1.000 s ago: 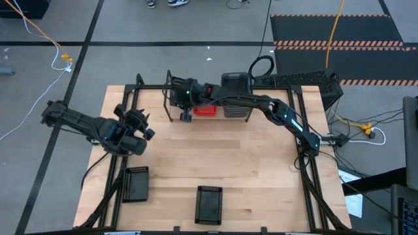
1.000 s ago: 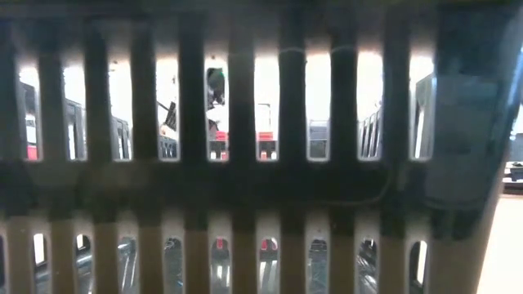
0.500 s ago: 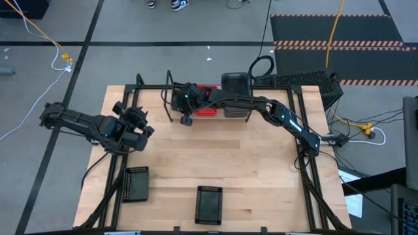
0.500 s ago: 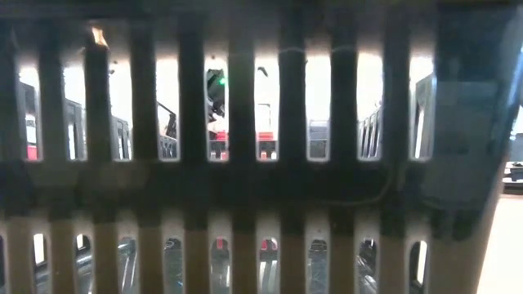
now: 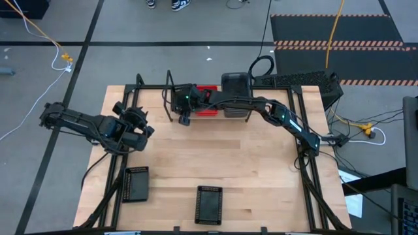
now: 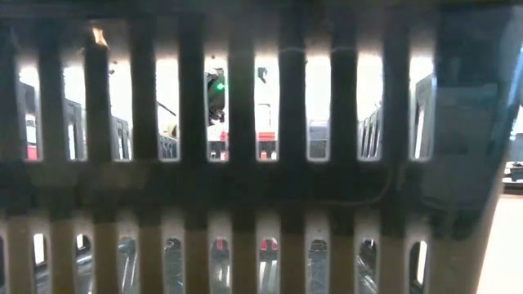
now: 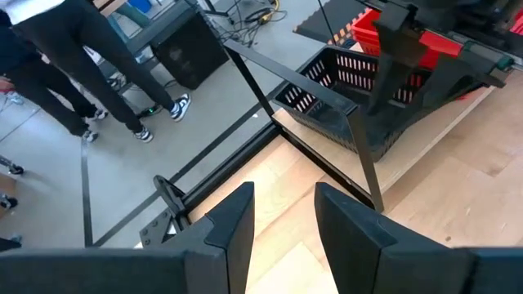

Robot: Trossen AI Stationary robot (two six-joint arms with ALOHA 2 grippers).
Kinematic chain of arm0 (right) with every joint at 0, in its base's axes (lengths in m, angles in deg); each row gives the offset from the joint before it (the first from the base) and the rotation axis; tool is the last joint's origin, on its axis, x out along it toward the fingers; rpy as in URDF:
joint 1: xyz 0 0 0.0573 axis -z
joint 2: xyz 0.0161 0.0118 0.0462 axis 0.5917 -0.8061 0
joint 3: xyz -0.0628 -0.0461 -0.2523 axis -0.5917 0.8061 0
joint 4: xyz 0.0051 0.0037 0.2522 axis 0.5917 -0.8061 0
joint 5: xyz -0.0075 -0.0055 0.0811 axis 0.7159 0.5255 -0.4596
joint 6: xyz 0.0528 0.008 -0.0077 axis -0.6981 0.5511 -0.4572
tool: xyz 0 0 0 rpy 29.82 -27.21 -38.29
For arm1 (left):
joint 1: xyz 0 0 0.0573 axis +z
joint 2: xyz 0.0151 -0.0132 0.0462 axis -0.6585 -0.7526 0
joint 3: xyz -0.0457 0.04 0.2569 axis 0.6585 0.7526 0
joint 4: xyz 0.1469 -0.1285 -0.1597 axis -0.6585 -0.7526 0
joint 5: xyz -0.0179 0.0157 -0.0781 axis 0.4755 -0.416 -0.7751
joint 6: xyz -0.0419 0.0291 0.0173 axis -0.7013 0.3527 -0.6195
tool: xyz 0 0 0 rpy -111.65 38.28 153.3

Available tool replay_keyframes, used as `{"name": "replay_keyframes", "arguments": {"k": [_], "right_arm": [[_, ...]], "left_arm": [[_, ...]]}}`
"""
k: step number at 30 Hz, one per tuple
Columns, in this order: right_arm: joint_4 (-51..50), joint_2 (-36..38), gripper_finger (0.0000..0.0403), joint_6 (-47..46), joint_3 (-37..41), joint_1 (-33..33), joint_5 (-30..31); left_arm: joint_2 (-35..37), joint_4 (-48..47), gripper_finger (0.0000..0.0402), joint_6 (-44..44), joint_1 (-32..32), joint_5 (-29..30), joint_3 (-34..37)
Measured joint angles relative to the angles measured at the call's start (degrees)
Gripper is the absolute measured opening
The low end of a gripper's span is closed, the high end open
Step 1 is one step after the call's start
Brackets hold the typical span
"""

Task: Stack baskets on shelf by color
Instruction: Stack the right black bin on top of the black bin on the shelf

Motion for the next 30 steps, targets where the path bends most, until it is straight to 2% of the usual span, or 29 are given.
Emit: {"name": "replay_keyframes", "arguments": {"k": [4,9,18,22,27,30], "right_arm": [[2.4,0.0,0.0150,-0.7,0.1,0.0,0.0],[2.4,0.6,0.0156,-0.2,0.1,-0.1,0.0],[-8.8,9.8,0.0142,4.3,1.7,-4.2,-0.2],[-7.4,18.0,0.0141,3.8,12.3,-7.8,-0.2],[6.3,31.1,0.0141,-1.2,35.7,-13.3,-0.2],[14.7,36.0,0.0141,-5.6,47.0,-17.7,0.6]], "left_arm": [[0.0,0.0,0.0134,0.0,0.0,0.0,0.0],[0.0,-0.1,0.0134,0.1,0.0,-1.3,0.0],[0.1,-0.1,0.0134,-0.1,-0.2,-5.0,0.0],[-0.1,0.3,0.0134,-0.2,-1.0,-6.2,0.0],[-0.4,2.8,0.0134,1.2,-2.4,-6.9,0.0],[-0.4,8.3,0.0134,5.3,-2.5,-6.3,0.0]]}}
